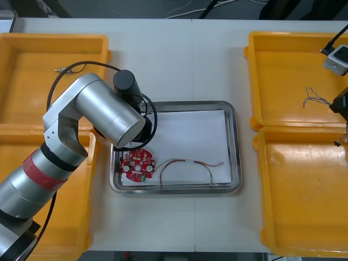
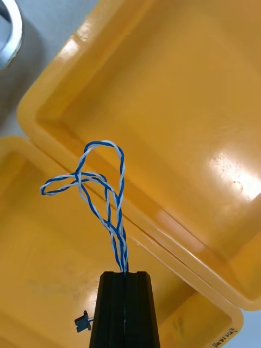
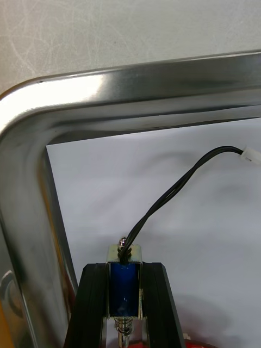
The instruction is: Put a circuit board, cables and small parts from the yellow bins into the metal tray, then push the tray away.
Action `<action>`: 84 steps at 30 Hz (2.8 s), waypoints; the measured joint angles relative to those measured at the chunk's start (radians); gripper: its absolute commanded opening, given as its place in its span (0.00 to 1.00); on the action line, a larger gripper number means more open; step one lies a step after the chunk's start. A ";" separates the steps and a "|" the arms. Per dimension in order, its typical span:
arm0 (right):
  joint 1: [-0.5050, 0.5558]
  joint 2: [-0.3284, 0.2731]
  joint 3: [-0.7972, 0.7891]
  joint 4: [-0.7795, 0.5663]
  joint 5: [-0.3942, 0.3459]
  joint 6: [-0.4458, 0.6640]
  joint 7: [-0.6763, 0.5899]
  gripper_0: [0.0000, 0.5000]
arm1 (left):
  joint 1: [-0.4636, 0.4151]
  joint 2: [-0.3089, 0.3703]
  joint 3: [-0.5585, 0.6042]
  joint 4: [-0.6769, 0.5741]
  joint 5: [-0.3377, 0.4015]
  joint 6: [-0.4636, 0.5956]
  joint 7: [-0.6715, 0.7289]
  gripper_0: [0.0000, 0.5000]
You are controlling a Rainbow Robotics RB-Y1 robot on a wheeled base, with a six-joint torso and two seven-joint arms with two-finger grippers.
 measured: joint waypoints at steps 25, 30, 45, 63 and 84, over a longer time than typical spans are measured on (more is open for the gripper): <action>0.059 0.000 -0.006 -0.152 -0.195 0.000 0.014 0.00 | 0.000 -0.008 -0.024 0.005 0.009 -0.005 0.000 0.00; 0.059 0.000 0.004 -0.171 -0.195 0.000 0.014 0.00 | 0.000 -0.010 -0.024 0.006 0.009 -0.005 0.000 0.48; 0.059 0.000 0.076 -0.222 -0.116 0.000 0.014 0.00 | 0.000 -0.016 -0.024 0.006 0.006 -0.005 0.000 1.00; 0.060 0.000 0.076 -0.224 -0.116 0.000 0.014 0.00 | -0.023 -0.005 0.153 -0.119 0.195 0.250 -0.032 1.00; 0.058 0.000 0.079 -0.226 -0.116 0.000 0.013 0.00 | -0.148 0.240 0.424 -0.118 0.418 0.288 -0.119 1.00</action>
